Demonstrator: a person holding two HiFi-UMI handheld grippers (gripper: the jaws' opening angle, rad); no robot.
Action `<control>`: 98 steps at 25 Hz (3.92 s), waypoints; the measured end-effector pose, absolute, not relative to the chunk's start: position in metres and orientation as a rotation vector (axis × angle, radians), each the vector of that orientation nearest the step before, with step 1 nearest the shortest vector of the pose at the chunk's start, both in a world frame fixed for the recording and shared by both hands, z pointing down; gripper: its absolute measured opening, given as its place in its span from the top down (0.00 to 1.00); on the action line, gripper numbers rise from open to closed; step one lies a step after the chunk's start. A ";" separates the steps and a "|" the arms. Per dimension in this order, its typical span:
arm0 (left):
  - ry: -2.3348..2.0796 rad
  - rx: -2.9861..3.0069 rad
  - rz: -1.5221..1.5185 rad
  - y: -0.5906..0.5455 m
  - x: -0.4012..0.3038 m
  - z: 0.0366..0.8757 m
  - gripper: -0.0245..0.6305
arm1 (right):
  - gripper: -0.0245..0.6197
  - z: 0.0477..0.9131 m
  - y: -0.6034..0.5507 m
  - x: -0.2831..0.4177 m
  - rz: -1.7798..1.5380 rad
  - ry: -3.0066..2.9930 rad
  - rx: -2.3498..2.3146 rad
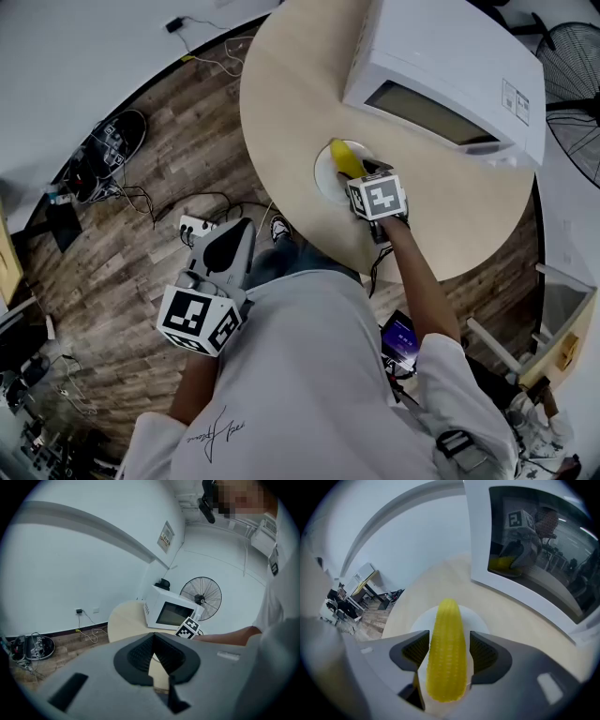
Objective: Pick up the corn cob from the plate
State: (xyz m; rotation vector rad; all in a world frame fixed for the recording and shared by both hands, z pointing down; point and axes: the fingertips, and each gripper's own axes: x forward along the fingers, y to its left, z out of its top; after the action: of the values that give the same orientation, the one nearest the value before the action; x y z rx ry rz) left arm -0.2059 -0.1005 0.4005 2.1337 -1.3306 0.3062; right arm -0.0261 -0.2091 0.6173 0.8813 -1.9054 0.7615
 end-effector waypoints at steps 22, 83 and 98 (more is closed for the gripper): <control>-1.344 2.155 0.345 -0.105 -0.206 0.402 0.96 | 0.54 0.633 -0.215 -0.032 0.650 -1.824 0.825; -1.272 2.216 0.299 -0.103 -0.196 0.397 0.96 | 0.55 0.595 -0.205 -0.015 0.854 -1.897 0.928; -1.254 2.232 0.284 -0.101 -0.205 0.396 0.96 | 0.55 0.575 -0.200 -0.014 0.875 -1.922 1.006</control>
State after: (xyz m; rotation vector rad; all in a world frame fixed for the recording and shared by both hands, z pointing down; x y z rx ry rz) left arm -0.2049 -0.1007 0.3957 2.2325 -1.2540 0.2837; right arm -0.0141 -0.1996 0.5751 1.0061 -1.9223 0.8749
